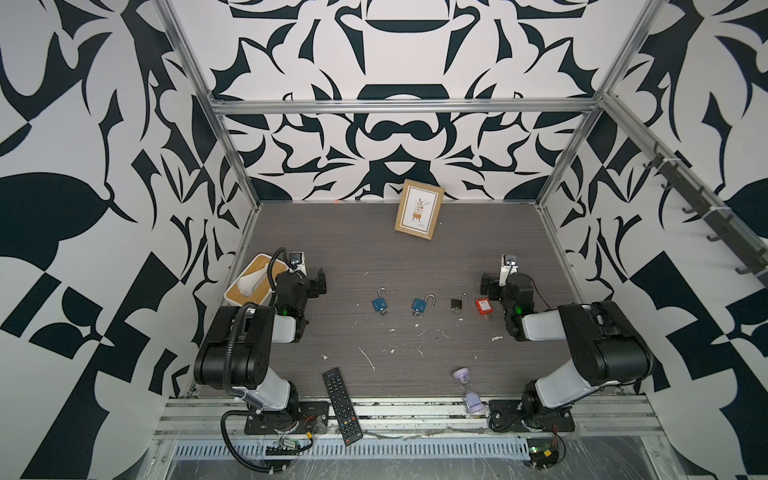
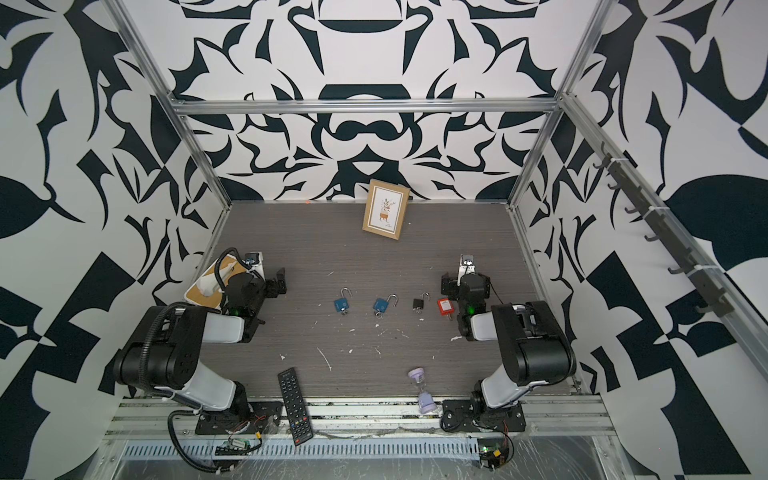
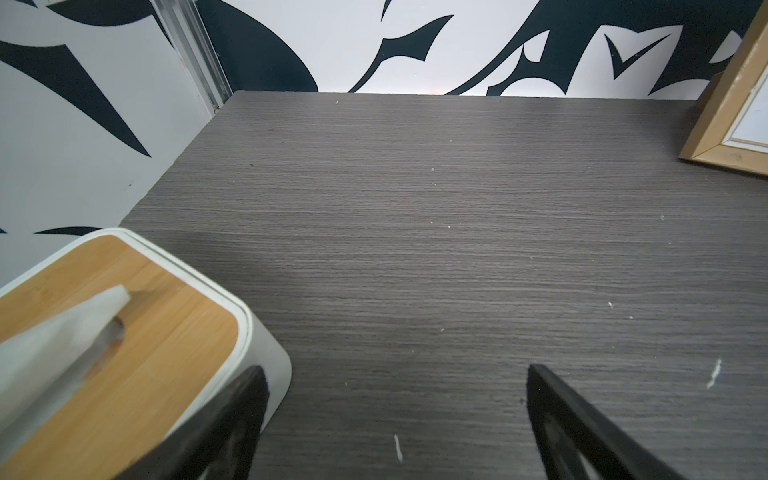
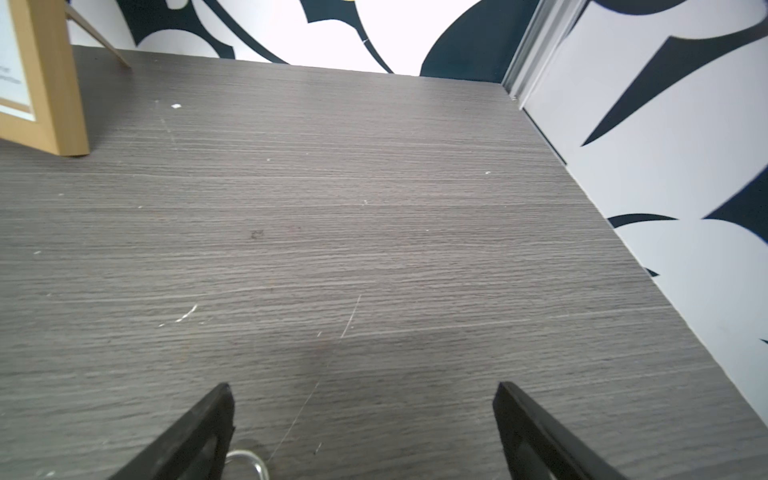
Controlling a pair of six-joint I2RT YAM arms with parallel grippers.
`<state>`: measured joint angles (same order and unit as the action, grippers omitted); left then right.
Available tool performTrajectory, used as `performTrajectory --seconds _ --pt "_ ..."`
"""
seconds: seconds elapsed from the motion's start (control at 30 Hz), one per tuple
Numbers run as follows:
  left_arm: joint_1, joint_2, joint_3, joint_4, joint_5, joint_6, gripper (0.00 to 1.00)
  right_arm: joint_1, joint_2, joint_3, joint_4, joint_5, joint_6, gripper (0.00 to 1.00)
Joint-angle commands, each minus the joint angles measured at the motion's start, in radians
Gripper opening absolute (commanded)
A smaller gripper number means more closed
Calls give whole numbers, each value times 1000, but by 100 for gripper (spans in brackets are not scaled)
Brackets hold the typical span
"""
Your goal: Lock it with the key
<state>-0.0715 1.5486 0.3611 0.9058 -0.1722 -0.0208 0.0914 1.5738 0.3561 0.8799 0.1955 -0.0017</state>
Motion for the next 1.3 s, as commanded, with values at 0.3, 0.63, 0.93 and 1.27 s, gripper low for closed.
performTrajectory --seconds 0.3,0.63,0.93,1.27 --pt "-103 -322 359 -786 50 -289 99 154 -170 302 -662 335 77 99" --pt "-87 -363 406 -964 373 -528 99 174 -294 503 -1156 -80 339 99" --pt "-135 -396 363 -944 492 -549 99 239 -267 504 -1407 -114 398 81" --pt "-273 -284 412 -923 484 -543 96 228 -157 461 -1355 -54 430 70"
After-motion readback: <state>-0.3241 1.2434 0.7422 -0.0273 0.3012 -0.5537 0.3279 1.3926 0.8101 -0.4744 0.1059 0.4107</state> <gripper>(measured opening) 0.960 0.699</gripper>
